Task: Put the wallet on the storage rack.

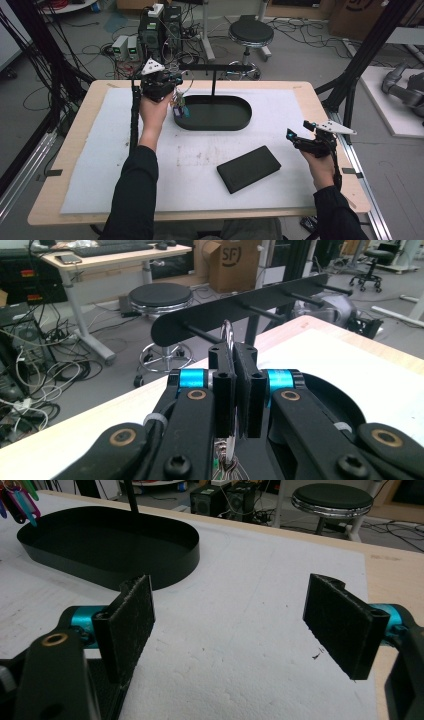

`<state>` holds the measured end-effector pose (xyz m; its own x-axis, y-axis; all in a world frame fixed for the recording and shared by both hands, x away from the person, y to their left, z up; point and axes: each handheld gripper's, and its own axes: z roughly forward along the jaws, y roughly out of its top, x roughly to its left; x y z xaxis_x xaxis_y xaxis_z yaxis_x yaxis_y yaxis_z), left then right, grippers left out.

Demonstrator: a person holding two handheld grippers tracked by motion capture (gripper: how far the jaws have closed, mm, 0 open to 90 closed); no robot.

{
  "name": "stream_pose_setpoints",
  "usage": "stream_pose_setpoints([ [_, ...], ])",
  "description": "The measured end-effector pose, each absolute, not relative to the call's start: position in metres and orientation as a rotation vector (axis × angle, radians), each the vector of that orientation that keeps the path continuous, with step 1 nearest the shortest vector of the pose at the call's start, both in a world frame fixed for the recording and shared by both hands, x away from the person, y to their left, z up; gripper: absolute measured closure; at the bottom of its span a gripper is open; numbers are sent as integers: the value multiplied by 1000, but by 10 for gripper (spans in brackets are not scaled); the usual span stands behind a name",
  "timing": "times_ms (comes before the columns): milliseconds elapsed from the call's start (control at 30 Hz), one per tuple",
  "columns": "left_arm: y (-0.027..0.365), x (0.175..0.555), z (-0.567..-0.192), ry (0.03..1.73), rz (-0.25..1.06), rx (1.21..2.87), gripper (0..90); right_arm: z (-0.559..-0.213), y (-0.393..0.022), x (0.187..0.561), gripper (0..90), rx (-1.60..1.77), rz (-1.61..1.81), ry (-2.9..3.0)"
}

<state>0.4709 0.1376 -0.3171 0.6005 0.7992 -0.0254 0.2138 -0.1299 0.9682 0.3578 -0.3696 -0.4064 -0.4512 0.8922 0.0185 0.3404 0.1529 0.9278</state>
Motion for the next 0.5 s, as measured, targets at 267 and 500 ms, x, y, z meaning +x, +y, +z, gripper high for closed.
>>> stream_pose_setpoints([
  [267,141,476,-322,883,617,1654,864,-407,-369,358,209,1173,1285,1876],
  [500,140,478,-324,899,624,1656,864,-406,-370,358,209,1168,1285,1875],
])
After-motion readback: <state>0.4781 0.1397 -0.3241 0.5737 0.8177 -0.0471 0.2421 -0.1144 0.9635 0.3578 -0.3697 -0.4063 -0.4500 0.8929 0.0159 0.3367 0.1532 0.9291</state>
